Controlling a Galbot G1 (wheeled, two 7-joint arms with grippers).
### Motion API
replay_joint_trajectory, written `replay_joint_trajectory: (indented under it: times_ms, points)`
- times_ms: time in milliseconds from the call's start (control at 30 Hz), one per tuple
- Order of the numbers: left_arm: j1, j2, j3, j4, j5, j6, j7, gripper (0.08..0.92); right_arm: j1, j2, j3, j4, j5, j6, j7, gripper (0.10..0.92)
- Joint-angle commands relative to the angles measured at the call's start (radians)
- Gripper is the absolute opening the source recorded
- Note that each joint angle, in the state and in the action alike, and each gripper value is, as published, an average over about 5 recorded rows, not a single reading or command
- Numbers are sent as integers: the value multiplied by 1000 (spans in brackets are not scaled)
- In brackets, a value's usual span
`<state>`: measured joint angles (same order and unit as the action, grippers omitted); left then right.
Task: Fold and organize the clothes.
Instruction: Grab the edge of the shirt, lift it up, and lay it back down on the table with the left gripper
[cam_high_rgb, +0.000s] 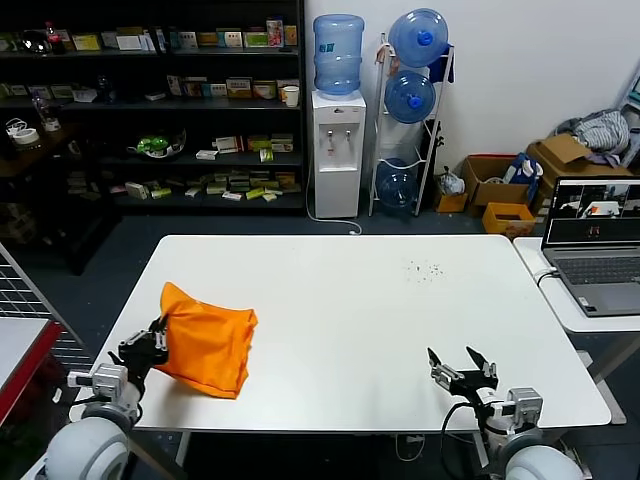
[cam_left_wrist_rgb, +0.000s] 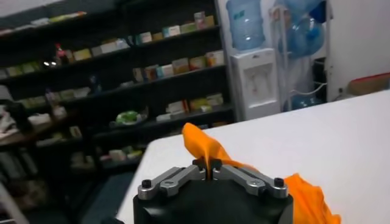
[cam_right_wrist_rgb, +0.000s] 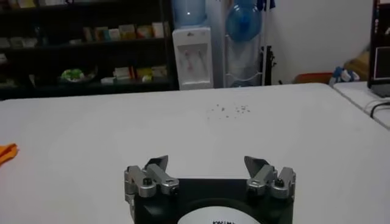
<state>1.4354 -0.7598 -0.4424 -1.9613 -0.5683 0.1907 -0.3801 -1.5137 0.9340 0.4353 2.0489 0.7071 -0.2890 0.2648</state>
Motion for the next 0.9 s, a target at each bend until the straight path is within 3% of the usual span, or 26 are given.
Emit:
replay_joint_trajectory:
  times_ms: [33,267,400,500,600,700,767,900]
  points:
    - [51,137,-172,131,6,-20,-17,111,-54,-27,69,72,-8,15,-14,823]
    - [65,255,-169,216,1,-67,-5,111,-53,-20,68,68,-10,17,-14,823]
    - [43,237,-119,151,-60,-65,-7,111,-43,-13,62,65,-12,14,-9,823]
    - [14,174,-36,19,-201,-10,-20,111,-48,-1,64,67,-16,11,-4,823]
    - [-90,75,181,-111,-391,86,-90,111,-64,15,72,72,-23,8,1,823]
    - [-282,-111,483,-134,-528,145,-208,111,-90,34,89,83,-33,4,8,823]
    - [-413,-263,648,-70,-563,162,-264,111,-111,51,106,96,-37,0,13,823]
    - [-566,-504,779,138,-549,166,-279,111,-154,85,142,124,-47,-4,19,823]
